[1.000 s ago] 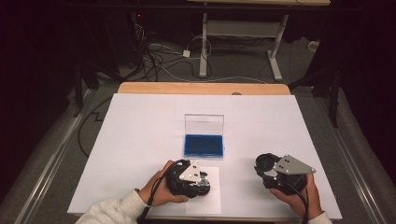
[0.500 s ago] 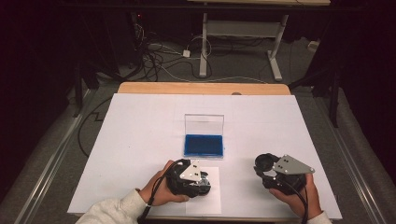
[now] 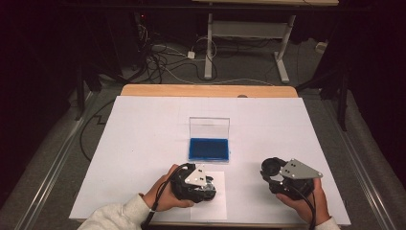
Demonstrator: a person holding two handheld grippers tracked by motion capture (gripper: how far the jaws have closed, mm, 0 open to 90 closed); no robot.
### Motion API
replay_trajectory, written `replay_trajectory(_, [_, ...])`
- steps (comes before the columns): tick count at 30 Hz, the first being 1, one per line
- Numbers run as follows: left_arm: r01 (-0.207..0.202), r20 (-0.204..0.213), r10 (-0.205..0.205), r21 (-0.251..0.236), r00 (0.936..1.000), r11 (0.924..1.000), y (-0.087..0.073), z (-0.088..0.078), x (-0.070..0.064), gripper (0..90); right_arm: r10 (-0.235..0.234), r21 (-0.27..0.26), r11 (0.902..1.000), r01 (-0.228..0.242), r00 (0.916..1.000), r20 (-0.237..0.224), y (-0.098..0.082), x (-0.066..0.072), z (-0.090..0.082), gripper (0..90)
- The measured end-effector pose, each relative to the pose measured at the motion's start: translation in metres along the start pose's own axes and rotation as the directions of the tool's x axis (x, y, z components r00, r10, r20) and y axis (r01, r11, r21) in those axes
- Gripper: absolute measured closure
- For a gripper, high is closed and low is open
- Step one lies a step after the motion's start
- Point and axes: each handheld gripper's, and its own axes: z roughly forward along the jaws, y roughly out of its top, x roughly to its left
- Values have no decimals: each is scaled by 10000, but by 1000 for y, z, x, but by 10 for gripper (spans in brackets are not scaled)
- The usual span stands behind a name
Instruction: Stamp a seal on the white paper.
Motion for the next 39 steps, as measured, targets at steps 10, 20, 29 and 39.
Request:
replay_trajectory(10, [2,28,-2,97,10000,10000,1,0,1,549,-14,18,10000,14,10000,-8,0,1,0,382])
replay_trajectory(20, [-18,18,18,47,10000,10000,0,0,0,548,13,-13,10000,-13,10000,13,1,1,0,382])
replay_trajectory(29, [6,-60,-6,14,10000,10000,-1,1,-1,548,-6,14,10000,6,10000,-37,1,1,1,382])
replay_trajectory(39, [7,-114,-4,264,9999,9997,3,-1,-1,548,16,-27,10000,-16,10000,-36,0,0,-1,382])
